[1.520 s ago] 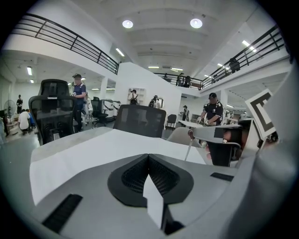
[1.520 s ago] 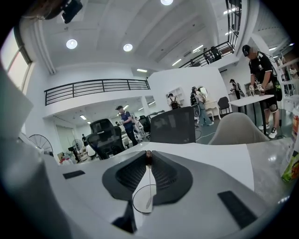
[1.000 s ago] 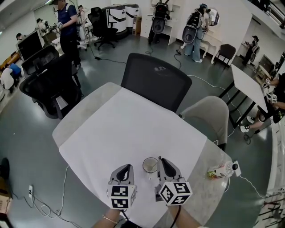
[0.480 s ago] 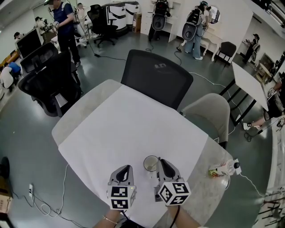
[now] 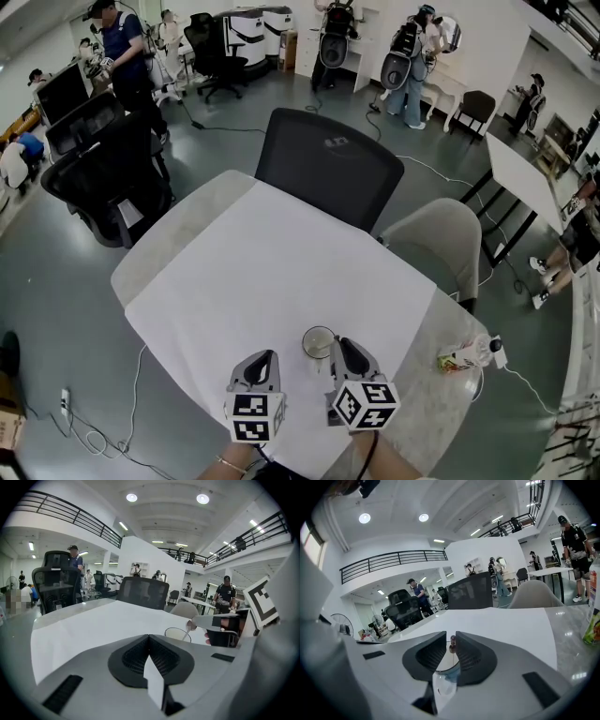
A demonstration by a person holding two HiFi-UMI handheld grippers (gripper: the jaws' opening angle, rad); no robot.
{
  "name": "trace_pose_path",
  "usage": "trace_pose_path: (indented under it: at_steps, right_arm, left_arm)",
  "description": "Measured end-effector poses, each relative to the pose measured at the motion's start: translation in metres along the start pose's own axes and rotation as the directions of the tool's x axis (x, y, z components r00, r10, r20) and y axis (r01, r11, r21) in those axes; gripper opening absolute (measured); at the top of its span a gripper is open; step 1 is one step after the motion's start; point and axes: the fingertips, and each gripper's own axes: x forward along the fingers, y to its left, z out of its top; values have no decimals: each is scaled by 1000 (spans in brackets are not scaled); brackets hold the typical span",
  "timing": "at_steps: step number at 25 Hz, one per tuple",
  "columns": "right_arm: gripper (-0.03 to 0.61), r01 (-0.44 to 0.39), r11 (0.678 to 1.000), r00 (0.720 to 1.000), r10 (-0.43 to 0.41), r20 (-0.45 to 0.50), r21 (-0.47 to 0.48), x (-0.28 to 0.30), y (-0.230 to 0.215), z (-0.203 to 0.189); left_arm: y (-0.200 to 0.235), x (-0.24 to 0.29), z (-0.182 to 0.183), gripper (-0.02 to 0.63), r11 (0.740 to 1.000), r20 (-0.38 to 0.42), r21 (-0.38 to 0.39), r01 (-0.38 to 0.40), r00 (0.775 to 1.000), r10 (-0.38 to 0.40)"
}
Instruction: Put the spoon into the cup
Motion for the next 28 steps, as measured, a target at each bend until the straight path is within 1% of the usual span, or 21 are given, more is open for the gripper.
trace_pose_path:
  at_steps: [8,13,17,20,23,28]
  right_arm:
    - [58,42,999,999,-42,16,13,-8,-8,7]
    - [58,54,998,998,-55,41,19,-18,-10,17]
    - [58,82,997,994,-83,64,14,-34,-15,27]
    - [58,99,995,992,-99,80,2,-48,-18,35]
    - [57,112,993,990,-109,94,-31,-62,-17,41]
    - [51,119,990,985,-108,136,-74,-88,-13,51]
  left_arm:
    - [-1,-7,8,18,1000,24,4,2,1000,-2]
    - [-2,-14,14,18,1000,40,2,1,999,-1]
    - [-7,-23,21,18,1000,65,8,5,998,-5]
    - [-10,-30,29,17,1000,92,6,4,996,-5]
    - [-11,-37,35,18,1000,114,-3,6,994,-5]
    - [-14,-53,44,18,1000,151,-9,10,988,-8]
